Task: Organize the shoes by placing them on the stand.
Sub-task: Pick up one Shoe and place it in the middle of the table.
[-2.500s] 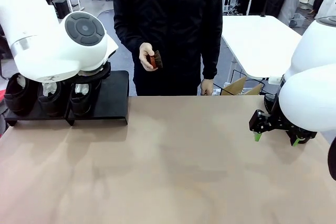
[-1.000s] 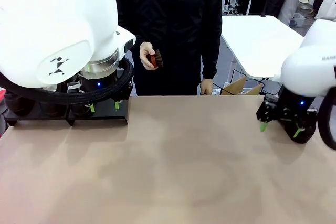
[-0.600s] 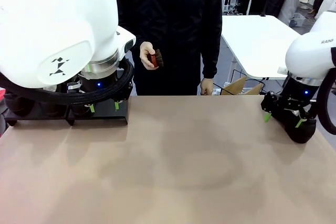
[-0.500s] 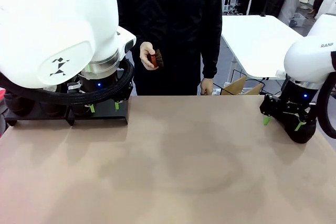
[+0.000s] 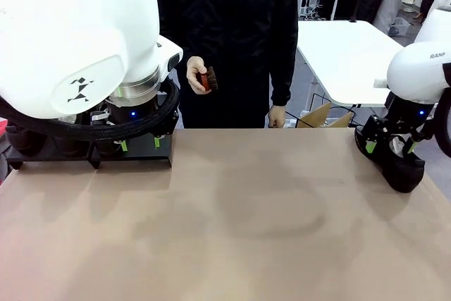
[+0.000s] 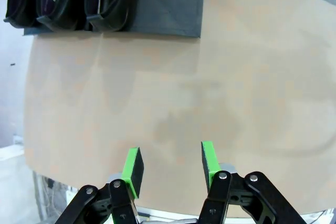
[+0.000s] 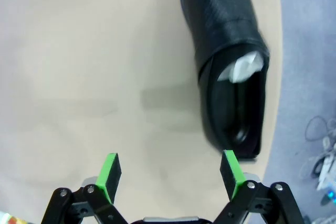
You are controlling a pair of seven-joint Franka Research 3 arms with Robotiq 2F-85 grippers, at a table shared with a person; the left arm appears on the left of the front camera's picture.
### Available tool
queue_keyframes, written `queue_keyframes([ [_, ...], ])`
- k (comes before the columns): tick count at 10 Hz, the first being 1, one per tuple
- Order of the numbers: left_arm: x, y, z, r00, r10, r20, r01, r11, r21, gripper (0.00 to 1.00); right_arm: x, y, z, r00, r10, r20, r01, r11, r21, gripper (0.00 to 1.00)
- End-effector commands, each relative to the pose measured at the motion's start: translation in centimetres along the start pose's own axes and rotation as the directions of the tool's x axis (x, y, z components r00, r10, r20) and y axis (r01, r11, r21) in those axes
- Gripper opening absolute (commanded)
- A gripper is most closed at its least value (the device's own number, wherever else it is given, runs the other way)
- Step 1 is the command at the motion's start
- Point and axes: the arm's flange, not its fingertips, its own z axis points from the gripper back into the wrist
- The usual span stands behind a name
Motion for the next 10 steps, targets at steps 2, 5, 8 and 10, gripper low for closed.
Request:
queue_keyframes([
  [2,0.1,0.2,0.1,1.0,0.0,0.004,0.0,1.0,0.007,0.6,3.2,-1.2,-2.0,0.995,0.1,0.011,-0.1,0.995,0.006,1.0],
  [5,0.1,0.2,0.1,1.0,0.0,0.004,0.0,1.0,0.007,0.6,4.1,-2.2,-3.2,0.982,0.188,0.0,-0.188,0.982,0.032,1.0],
  [8,0.1,0.2,0.1,1.0,0.0,0.004,0.0,1.0,0.007,0.6,3.9,-2.8,-5.0,0.977,0.205,-0.059,-0.202,0.978,0.057,1.0],
  [10,0.1,0.2,0.1,1.0,0.0,0.004,0.0,1.0,0.007,0.6,3.7,-2.9,-6.2,0.975,0.204,-0.084,-0.197,0.976,0.092,1.0],
])
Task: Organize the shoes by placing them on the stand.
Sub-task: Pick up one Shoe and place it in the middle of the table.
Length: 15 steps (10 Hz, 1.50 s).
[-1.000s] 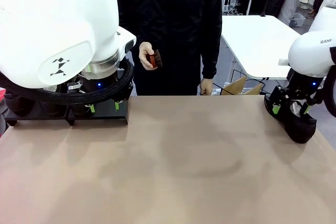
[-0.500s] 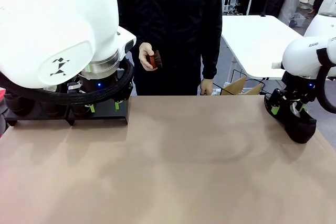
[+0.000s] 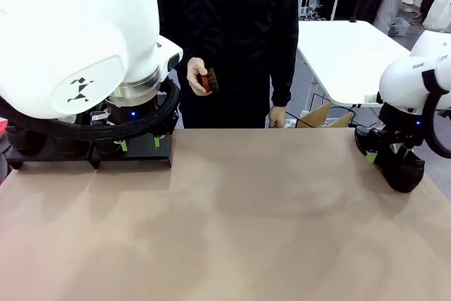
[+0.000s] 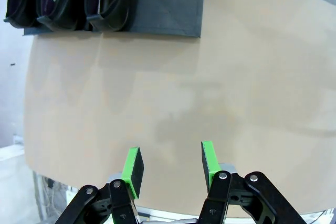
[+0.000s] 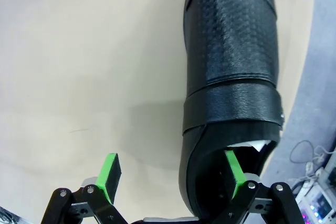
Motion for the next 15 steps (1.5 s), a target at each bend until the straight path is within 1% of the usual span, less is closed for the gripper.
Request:
queue_keyframes([
  [1,0.1,0.2,0.1,1.0,0.0,0.004,0.0,1.0,0.006,0.6,0.5,-0.5,-0.4,1.0,0.022,-0.016,-0.021,0.998,0.056,1.0],
  [4,0.1,0.2,0.1,1.0,0.0,0.004,0.0,1.0,0.006,0.6,0.6,-0.5,-1.3,1.0,0.021,-0.014,-0.02,0.998,0.057,1.0],
  [5,0.1,0.2,0.1,1.0,0.0,0.004,0.0,1.0,0.006,0.6,0.5,-0.5,-1.2,1.0,0.018,0.005,-0.019,0.998,0.053,0.88],
  [9,0.1,0.2,0.1,1.0,0.0,0.004,0.0,1.0,0.006,0.6,0.1,-0.9,-0.9,1.0,-0.001,0.025,0.0,0.999,0.043,0.1],
  [10,0.1,0.2,0.1,1.0,0.0,0.004,0.0,1.0,0.006,0.6,0.1,-1.0,-0.8,0.999,-0.012,0.03,0.011,0.999,0.033,0.0],
  [15,0.1,0.2,0.1,1.0,0.0,0.004,0.0,1.0,0.006,0.6,-0.2,-1.3,-0.4,0.998,-0.045,0.043,0.045,0.999,-0.003,0.0],
])
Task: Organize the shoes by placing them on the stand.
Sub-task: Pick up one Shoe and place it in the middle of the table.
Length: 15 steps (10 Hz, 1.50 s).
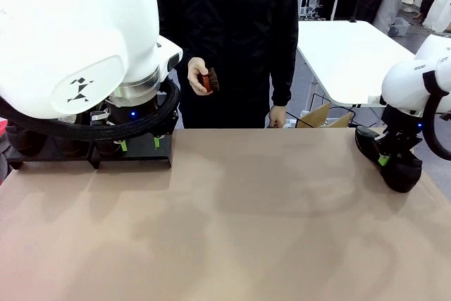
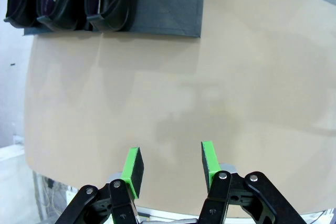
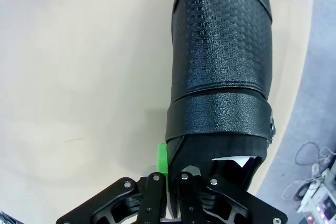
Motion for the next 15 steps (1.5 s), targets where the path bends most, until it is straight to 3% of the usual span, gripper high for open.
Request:
queue_keyframes([
  [1,0.1,0.2,0.1,1.0,0.0,0.004,0.0,1.0,0.006,0.6,-0.5,-0.1,0.4,1.0,-0.021,0.016,0.021,1.0,-0.013,0.0],
  [2,0.1,0.2,0.1,1.0,0.0,0.004,0.0,1.0,0.006,0.6,-0.5,0.2,1.1,0.994,-0.103,-0.024,0.103,0.995,0.008,0.0],
  [3,0.1,0.2,0.1,1.0,0.0,0.004,0.0,1.0,0.006,0.6,-0.9,1.3,3.1,0.962,-0.271,-0.014,0.271,0.963,-0.011,0.0],
  [4,0.1,0.2,0.1,1.0,0.0,0.004,0.0,1.0,0.006,0.6,-2.4,4.9,5.6,0.949,-0.313,0.04,0.311,0.949,0.044,0.0],
  [8,0.1,0.2,0.1,1.0,0.0,0.004,0.0,1.0,0.006,0.6,-9.7,22.9,7.2,0.984,-0.177,0.002,0.173,0.964,0.2,0.0],
  [9,0.1,0.2,0.1,1.0,0.0,0.004,0.0,1.0,0.006,0.6,-10.9,26.3,7.2,0.984,-0.178,0.003,0.173,0.961,0.215,0.0],
  [10,0.1,0.2,0.1,1.0,0.0,0.004,0.0,1.0,0.006,0.6,-12.7,29.2,7.1,0.994,-0.104,0.028,0.097,0.975,0.202,0.0],
  [12,0.1,0.2,0.1,1.0,0.0,0.004,0.0,1.0,0.006,0.6,-16.0,33.2,6.1,0.996,-0.066,0.058,0.054,0.982,0.182,0.0],
  [15,0.1,0.2,0.1,1.0,0.0,0.004,0.0,1.0,0.006,0.6,-17.6,35.1,3.9,0.996,-0.085,0.014,0.08,0.975,0.208,0.02],
])
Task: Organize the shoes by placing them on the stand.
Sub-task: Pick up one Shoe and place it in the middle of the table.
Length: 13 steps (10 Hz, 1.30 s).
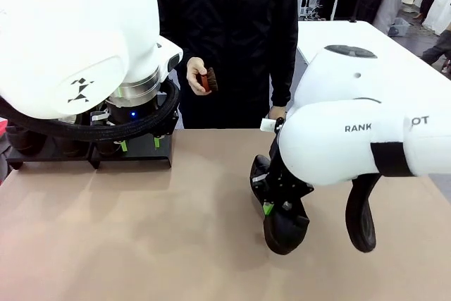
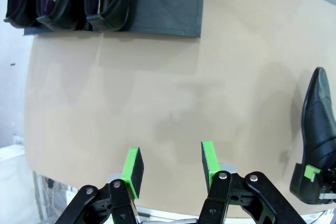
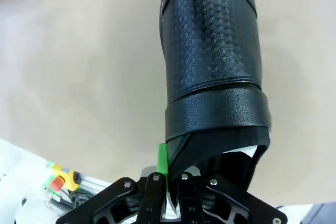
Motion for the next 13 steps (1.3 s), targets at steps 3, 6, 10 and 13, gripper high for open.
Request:
queue_keyframes([
  [3,0.1,0.2,0.1,1.0,0.0,0.003,0.0,1.0,0.005,0.6,0.1,-0.7,0.4,0.999,-0.049,0.001,0.049,0.997,0.055,0.54],
  [6,0.1,0.2,0.1,1.0,0.0,0.003,0.0,1.0,0.005,0.6,0.1,-2.1,2.6,0.997,-0.065,0.028,0.061,0.991,0.118,1.0],
  [10,0.1,0.2,0.1,1.0,0.0,0.003,0.0,1.0,0.005,0.6,-1.4,-6.2,7.1,0.998,-0.044,0.041,0.037,0.988,0.149,1.0],
  [13,0.1,0.2,0.1,1.0,0.0,0.003,0.0,1.0,0.005,0.6,0.6,-3.1,5.6,0.994,-0.098,0.04,0.092,0.987,0.132,1.0],
])
